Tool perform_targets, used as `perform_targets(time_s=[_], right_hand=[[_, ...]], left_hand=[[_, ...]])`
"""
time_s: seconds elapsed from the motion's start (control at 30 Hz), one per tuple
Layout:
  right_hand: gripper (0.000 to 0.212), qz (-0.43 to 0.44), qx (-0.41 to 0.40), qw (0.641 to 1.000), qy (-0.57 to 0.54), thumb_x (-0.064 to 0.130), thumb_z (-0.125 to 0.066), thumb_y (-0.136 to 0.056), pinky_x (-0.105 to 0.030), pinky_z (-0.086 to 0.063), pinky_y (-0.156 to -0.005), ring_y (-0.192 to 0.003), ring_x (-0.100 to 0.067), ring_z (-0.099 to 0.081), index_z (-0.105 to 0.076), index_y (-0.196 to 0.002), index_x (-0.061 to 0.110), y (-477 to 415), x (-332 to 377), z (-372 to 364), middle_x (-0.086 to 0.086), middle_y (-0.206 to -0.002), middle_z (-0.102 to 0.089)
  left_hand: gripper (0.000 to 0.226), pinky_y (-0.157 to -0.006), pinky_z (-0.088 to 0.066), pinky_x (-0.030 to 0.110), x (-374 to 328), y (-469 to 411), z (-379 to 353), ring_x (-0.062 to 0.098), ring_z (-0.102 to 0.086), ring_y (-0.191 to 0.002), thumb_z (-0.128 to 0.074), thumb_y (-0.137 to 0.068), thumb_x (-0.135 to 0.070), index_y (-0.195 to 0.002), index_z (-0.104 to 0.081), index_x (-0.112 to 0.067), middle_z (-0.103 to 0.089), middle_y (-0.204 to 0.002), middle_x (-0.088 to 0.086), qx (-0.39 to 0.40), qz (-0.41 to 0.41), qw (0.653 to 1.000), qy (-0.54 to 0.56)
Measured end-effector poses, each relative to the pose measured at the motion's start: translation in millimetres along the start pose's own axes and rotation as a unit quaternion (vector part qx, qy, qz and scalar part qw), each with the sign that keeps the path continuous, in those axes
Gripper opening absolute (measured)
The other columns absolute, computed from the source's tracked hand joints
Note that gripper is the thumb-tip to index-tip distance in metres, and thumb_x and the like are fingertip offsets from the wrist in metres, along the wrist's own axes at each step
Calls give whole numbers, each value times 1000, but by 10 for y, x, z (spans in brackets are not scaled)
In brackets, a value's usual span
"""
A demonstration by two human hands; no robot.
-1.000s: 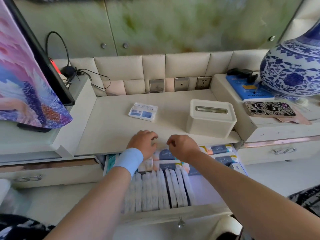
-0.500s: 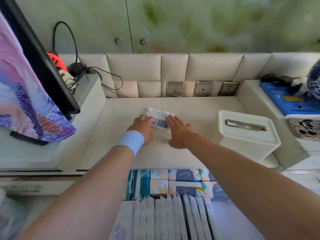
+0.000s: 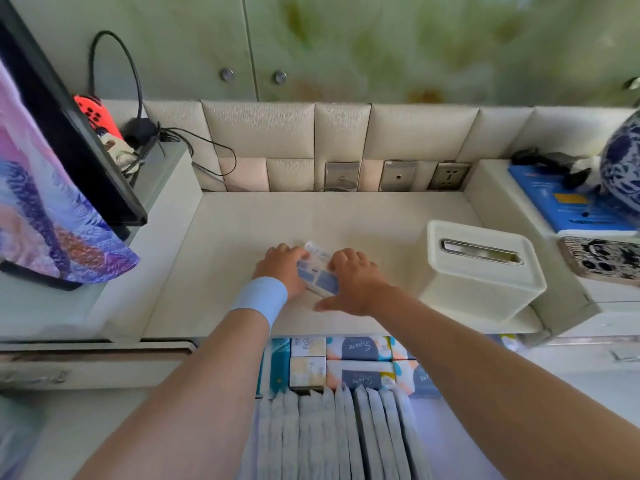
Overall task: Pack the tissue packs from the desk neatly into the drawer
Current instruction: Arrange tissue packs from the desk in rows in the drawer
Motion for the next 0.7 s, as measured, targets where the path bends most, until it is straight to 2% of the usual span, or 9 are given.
perform_targets(time_s=[0.07, 0.13, 0.23, 0.3, 0.33, 0.43, 0.57, 0.63, 0.7], right_hand=[[72, 2, -10, 1000, -5, 53, -71, -78, -41, -44, -98, -119, -26, -45, -41, -136, 21, 147, 31, 9, -5, -132, -45], [64, 12, 6, 1000, 6, 41, -67, -79, -39, -49, -92, -112, -25, -49, -44, -136, 23, 327, 22, 23, -5, -127, -50], [37, -37, 28, 993, -106, 36, -62, -79, -29, -52, -72, -89, -20, -60, -63, -114, 23, 602, -86, 143, -1, -104, -64], [20, -82, 40, 964, -251, 32, -58, -89, -26, -48, -58, -72, -20, -61, -68, -98, 17, 767, -171, 253, -2, -85, -63], [19, -105, 43, 938, -326, 28, -55, -93, -26, -48, -53, -63, -20, -60, -67, -91, 13, 865, -208, 302, -4, -78, -59], [23, -158, 12, 853, -497, 22, -54, -97, -31, -50, -49, -49, -21, -57, -64, -85, 6, 1167, -350, 374, -12, -70, -59], [21, -171, 11, 795, -582, 24, -65, -93, -29, -45, -53, -63, -23, -63, -68, -104, 6, 1524, -528, 295, -14, -82, -73], [21, -188, -5, 792, -580, 21, -69, -91, -27, -46, -52, -62, -19, -64, -69, -106, 6, 1679, -581, 253, -12, -82, -74], [17, -217, -37, 786, -577, 17, -71, -90, -24, -50, -50, -58, -15, -66, -71, -105, 9, 1802, -630, 213, -9, -80, -73]], left_hand=[[52, -104, -40, 39, -32, 158, -21, 26, -40, -129, -54, -89, -18, -137, -45, -35, -45, -133, 3, 19, -12, 1000, -6], [52, -103, -42, 40, -78, 337, -41, 26, -43, -126, -58, -87, -24, -136, -47, -36, -47, -131, 3, 46, -28, 999, -4], [50, -103, -42, 39, -192, 573, -26, 20, -42, -119, -69, -78, -30, -126, -57, -35, -44, -127, -1, 42, -52, 997, 27], [28, -93, -48, 38, -308, 707, 68, 19, -51, -102, -71, -76, -26, -104, -68, -23, -55, -118, 4, 14, -61, 994, 89], [21, -85, -50, 38, -366, 783, 117, 20, -55, -91, -70, -78, -25, -96, -68, -16, -62, -110, 8, 9, -59, 990, 128], [27, -74, -49, 32, -493, 1007, 192, 20, -60, -83, -74, -82, -31, -101, -63, -15, -66, -96, 5, 27, -36, 967, 251], [39, -84, -56, 38, -600, 1254, 161, 20, -64, -97, -74, -83, -35, -116, -56, -21, -64, -108, 0, 34, 7, 944, 329], [41, -78, -57, 37, -657, 1360, 117, 21, -64, -97, -73, -84, -34, -119, -55, -22, -63, -110, 0, 40, 18, 939, 342], [34, -68, -59, 34, -745, 1481, 35, 20, -66, -87, -73, -86, -28, -116, -58, -22, -65, -104, 2, 87, 21, 928, 362]])
Point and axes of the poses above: each hand's wrist, its own y-axis away from the middle knuckle, its own z-axis out of the back of the hand, x = y × z, the point moved 4 cm from there along -y, towards the middle knuckle
